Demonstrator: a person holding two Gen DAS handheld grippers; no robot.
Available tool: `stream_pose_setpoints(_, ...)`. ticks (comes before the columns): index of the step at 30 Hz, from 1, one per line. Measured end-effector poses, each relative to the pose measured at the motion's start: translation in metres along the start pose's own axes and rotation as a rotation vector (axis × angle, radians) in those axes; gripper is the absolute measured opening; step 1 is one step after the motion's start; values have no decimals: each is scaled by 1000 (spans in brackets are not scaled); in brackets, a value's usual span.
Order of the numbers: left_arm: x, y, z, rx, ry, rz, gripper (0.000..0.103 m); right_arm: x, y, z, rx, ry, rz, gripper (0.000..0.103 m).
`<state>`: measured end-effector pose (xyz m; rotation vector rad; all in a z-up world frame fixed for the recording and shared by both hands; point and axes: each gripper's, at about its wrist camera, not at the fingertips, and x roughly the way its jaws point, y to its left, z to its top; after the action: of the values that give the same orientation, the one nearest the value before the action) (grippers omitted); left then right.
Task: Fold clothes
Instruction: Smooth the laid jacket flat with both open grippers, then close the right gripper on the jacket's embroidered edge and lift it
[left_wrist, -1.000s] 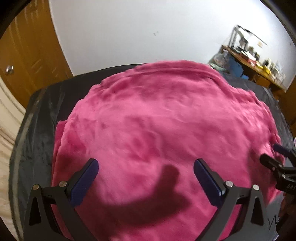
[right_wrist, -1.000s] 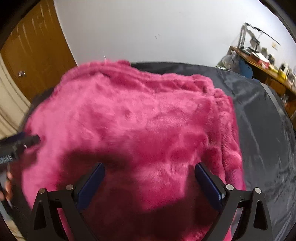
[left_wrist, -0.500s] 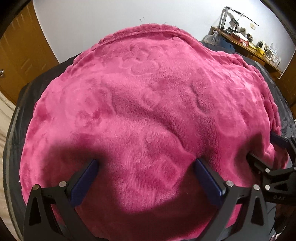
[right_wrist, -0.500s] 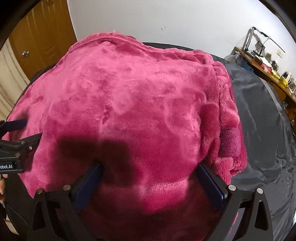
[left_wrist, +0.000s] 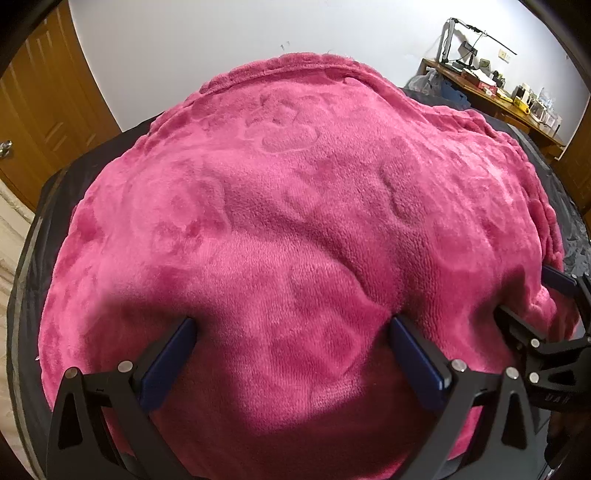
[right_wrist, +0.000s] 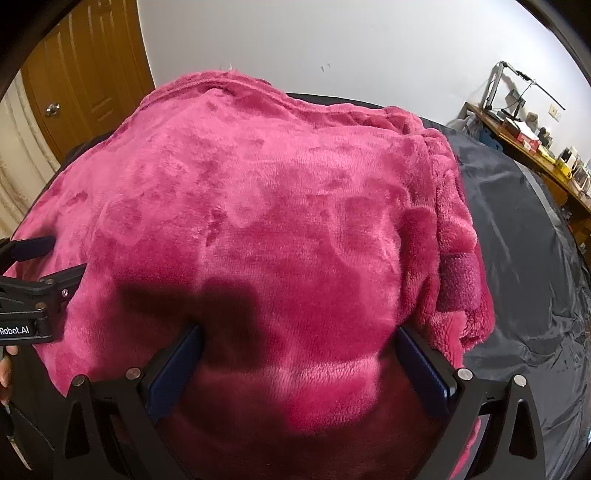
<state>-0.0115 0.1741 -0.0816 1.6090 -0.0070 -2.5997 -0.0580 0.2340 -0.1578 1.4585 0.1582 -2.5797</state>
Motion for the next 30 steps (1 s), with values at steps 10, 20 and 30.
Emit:
stream_pose_setpoints(10,-22,-10,11,20,-3,31,103,-1,0,-4,-4,-10,4,103)
stream_pose_setpoints(20,-11,-8,32,6,9,65,103,-1,-2,-5,-10,-21,10,103)
stream_pose_setpoints(30,1,8,30,-26,47,-22,103,-8,-14,7,-12,61,104,103)
